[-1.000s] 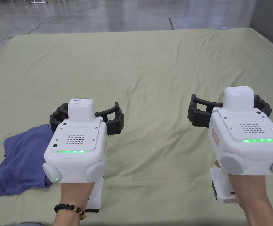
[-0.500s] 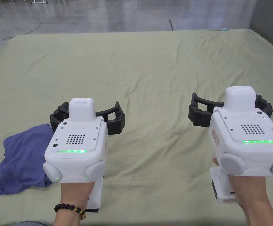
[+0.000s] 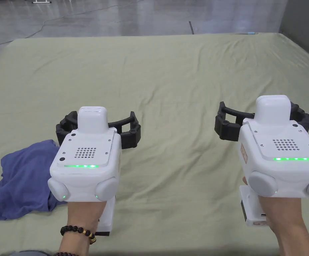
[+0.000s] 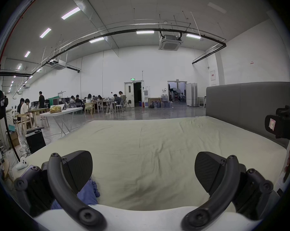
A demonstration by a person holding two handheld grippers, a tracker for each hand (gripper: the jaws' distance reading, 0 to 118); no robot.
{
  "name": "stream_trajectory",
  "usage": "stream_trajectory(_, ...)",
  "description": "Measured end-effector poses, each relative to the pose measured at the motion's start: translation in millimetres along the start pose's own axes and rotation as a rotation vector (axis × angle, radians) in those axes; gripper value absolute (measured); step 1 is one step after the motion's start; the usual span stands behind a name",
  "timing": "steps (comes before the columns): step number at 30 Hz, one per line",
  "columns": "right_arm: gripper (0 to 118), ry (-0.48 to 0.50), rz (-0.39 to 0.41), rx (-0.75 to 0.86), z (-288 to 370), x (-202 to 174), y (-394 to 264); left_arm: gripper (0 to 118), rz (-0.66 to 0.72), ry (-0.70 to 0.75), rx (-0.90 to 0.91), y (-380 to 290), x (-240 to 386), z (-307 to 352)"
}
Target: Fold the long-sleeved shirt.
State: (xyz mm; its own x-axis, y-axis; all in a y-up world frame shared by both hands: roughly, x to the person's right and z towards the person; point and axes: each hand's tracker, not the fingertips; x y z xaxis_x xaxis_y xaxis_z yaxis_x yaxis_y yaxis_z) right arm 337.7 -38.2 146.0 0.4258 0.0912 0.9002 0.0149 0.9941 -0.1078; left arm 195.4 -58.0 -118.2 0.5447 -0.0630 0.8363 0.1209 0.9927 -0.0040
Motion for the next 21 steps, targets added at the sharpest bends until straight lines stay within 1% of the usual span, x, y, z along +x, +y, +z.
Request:
stream_trajectory(3,118,0.001,0.012,0.003,-0.4,0.5,0.0,118,-0.004,-0.005,0.003,-0.6,1.5,0.0)
stream_trajectory(7,118,0.003,-0.006,-0.005,-2.2,6.5,1.6,118,0.000,-0.006,-0.008,-2.5,1.4,-0.6)
stream_trajectory(18,118,-0.008,-0.017,-0.008,-4.8,11.0,0.0,118,0.002,0.036,-0.004,2.1,2.0,-3.9)
stream_trajectory(19,118,-0.008,-0.015,-0.007,-5.0,11.0,0.2,118,-0.005,0.059,0.000,2.3,3.5,-4.2)
stream_trajectory(21,118,-0.006,-0.015,-0.003,-4.6,10.4,0.8,118,-0.013,0.038,-0.008,3.4,2.7,-5.6)
